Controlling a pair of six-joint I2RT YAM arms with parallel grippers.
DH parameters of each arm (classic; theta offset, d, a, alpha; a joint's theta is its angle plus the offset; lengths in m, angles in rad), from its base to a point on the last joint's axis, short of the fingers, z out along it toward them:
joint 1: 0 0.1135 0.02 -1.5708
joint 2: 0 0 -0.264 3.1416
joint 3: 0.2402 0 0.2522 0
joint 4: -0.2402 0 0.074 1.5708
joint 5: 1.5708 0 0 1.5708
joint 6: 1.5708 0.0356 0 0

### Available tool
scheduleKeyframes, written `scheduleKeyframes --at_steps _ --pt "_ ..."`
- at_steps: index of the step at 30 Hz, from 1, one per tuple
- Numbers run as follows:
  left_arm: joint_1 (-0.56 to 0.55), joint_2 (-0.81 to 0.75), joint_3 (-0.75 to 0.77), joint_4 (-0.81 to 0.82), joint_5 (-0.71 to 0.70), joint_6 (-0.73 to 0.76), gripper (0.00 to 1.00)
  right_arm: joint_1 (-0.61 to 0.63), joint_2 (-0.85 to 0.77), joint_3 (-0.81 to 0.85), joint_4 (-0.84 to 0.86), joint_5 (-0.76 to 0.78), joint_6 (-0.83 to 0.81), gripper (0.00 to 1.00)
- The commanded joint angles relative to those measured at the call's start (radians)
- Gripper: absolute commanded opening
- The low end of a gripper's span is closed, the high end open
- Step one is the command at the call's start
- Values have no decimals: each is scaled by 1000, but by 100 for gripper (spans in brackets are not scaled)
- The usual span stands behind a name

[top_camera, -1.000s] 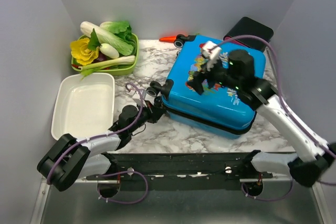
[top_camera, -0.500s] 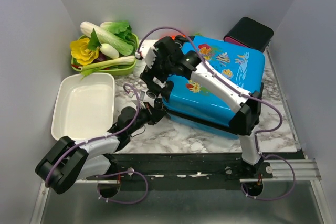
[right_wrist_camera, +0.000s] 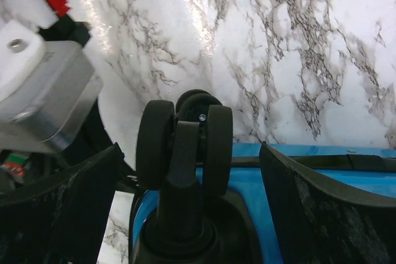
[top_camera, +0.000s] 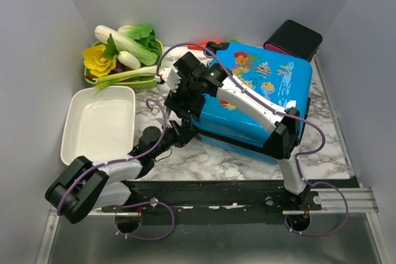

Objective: Open, take out, and arrange the luggage

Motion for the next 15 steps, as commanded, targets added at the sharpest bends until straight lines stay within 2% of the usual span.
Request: scheduleKeyframes --at_steps 1,3,6,8,9,10,12,13,14,15 --pt "-15 28 -10 41 73 -5 0 14 65 34 -8 139 -9 100" --pt "-15 26 -11 41 68 -7 0 16 85 40 -5 136 -25 99" --pt "-15 25 -13 41 62 -7 0 23 94 43 4 115 -53 92" --pt "-15 25 -14 47 59 -10 0 29 91 41 12 107 -58 71" --pt "-15 23 -16 47 50 -11 0 31 88 37 21 107 -50 57" --pt "-15 22 -19 52 46 -13 0 29 71 31 35 111 -39 34" --pt "-15 22 -23 62 31 -23 0 31 44 -9 90 108 -18 20" --pt "-17 20 -28 67 25 -27 0 31 6 -31 113 110 -10 7" --pt "-17 20 -29 67 14 -36 0 33 -21 -49 163 113 13 1" --pt "-17 19 -31 72 8 -36 0 36 -50 -108 193 113 20 1"
